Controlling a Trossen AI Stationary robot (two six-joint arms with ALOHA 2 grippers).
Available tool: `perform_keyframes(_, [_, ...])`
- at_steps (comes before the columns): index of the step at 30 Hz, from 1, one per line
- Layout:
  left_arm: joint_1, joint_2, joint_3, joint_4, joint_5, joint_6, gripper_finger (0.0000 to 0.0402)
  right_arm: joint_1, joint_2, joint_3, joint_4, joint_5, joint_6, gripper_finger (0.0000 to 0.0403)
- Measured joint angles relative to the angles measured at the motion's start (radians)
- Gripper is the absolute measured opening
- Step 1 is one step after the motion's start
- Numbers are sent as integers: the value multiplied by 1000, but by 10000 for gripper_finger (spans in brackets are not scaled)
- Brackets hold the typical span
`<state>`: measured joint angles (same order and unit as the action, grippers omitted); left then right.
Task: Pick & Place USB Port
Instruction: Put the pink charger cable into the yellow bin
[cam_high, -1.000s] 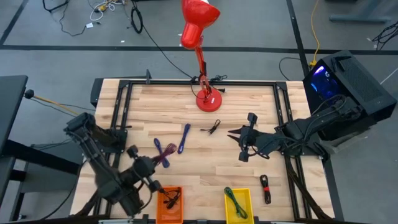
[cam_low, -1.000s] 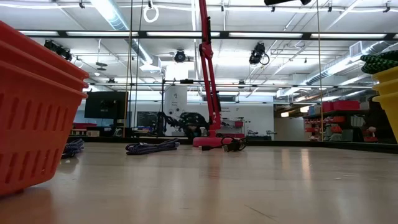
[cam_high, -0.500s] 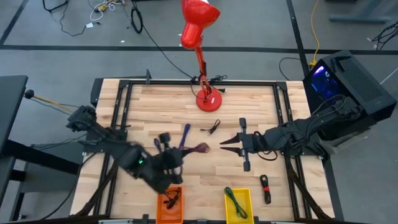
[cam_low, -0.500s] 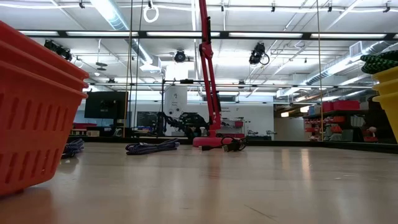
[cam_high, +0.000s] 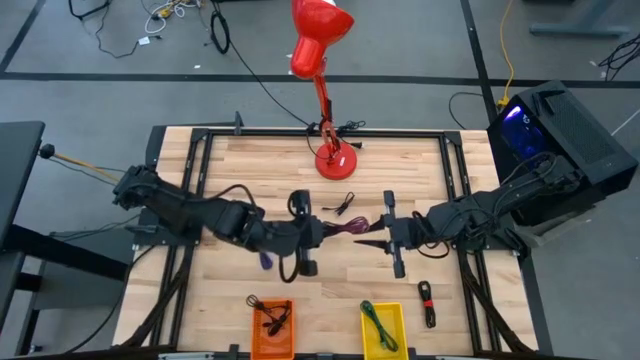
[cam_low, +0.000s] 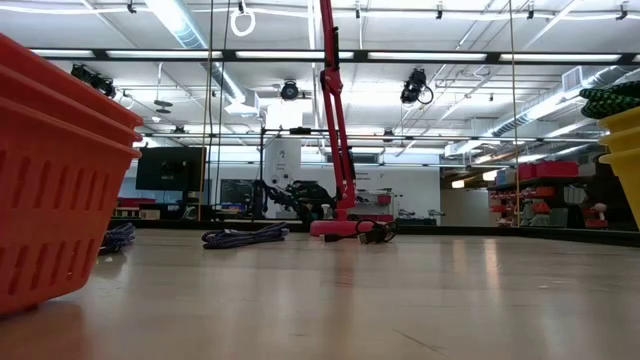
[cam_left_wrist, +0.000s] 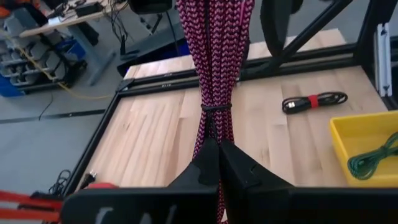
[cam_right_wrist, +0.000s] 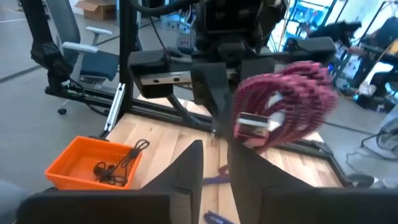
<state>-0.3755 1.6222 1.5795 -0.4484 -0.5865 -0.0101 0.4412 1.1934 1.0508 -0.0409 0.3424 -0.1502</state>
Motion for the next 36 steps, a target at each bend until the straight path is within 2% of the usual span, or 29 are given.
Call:
perform_keyframes(8, [22, 0, 0, 46, 30, 35, 0, -21, 0, 0, 49, 35, -25, 140])
perform_keyframes(13, [20, 0, 0, 48, -15, 59, 0, -28, 0, 0, 32, 42, -20, 164])
perform_keyframes(18, [27, 0, 0, 73, -94, 100, 0, -34, 0, 0, 30, 66, -17, 166])
perform_keyframes(22, [37, -6, 0, 78, -36, 101, 0, -33, 0, 0, 26, 65, -11, 162])
perform_keyframes(36, [24, -6, 0, 83, -45, 101, 0, -37, 0, 0, -10, 155, -7, 159])
